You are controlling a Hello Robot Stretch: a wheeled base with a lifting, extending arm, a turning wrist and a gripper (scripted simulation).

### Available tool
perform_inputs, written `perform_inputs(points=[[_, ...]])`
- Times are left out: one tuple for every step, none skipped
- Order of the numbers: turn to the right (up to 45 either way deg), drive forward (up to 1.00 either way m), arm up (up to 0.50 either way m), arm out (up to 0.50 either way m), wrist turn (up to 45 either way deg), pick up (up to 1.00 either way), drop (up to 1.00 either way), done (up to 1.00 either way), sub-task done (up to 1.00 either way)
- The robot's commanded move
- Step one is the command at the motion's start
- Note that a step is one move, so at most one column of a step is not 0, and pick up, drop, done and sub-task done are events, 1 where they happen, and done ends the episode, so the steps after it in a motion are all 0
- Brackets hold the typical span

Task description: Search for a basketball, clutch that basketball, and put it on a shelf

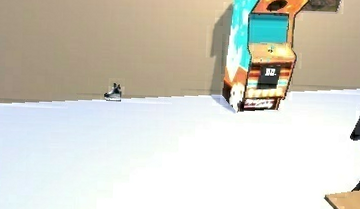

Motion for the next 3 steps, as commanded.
perform_inputs(points=[[0.0,0.00,-0.20,0.00,0.0,0.00,0.00,0.00,0.00],[0.0,0.00,0.00,0.00,0.0,1.00,0.00,0.00,0.00],[0.0,0.00,0.10,0.00,0.0,0.00,0.00,0.00,0.00]])
